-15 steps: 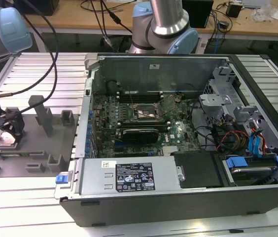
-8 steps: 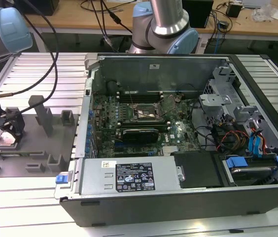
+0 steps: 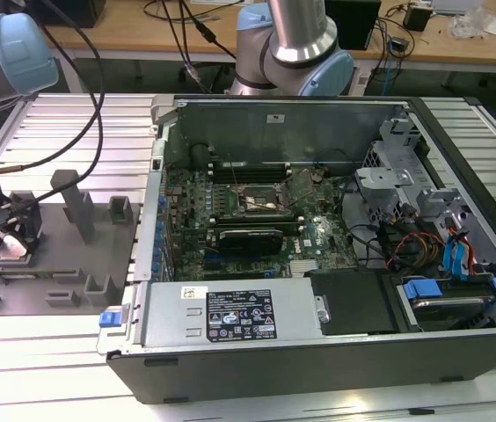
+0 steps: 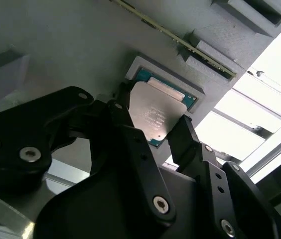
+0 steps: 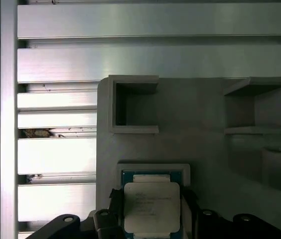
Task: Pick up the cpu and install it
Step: 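Pick up the cpu and move it towards the insertion slot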
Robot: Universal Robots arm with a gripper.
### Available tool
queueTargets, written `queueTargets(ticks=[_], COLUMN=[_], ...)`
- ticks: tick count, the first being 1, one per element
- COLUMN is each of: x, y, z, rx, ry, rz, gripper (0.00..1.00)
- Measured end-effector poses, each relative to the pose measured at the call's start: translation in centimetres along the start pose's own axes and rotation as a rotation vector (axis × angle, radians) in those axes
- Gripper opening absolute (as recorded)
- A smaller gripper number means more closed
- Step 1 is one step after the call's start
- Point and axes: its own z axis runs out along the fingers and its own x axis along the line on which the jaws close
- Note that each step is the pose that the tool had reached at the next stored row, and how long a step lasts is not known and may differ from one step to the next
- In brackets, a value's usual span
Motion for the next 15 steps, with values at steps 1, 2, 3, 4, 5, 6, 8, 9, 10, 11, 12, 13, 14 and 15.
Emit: queueTargets(ticks=[1, 2, 3, 4, 5, 6, 8, 9, 10, 11, 12, 13, 14, 15], x=[0.00, -0.01, -0.01, -0.01, -0.01, -0.02, -0.03, -0.03, -0.03, -0.03, -0.04, -0.04, -0.05, -0.06], y=[0.00, 0.00, 0.00, 0.00, 0.00, 0.01, 0.02, 0.04, 0.04, 0.05, 0.06, 0.07, 0.09, 0.10], z=[0.00, 0.01, 0.00, 0.00, -0.02, -0.13, -0.50, -0.76, -0.93, -1.08, -1.30, -1.51, -1.86, -2.04], rx=[0.0000, -0.0001, 0.0000, 0.0000, 0.0000, 0.0000, 0.0000, -0.0001, 0.0000, 0.0000, 0.0000, 0.0000, 0.0000, 0.0000], ry=[0.0000, -0.0001, -0.0001, -0.0001, 0.0000, -0.0001, -0.0001, -0.0002, 0.0000, -0.0001, 0.0000, -0.0001, -0.0001, 0.0000], rz=[0.000, 0.000, 0.000, 0.000, 0.000, 0.000, 0.000, 0.000, 0.000, 0.000, 0.000, 0.000, 0.000, 0.000], gripper=[0.55, 0.55, 0.55, 0.55, 0.55, 0.55, 0.55, 0.55, 0.55, 0.55, 0.55, 0.55, 0.55, 0.55])
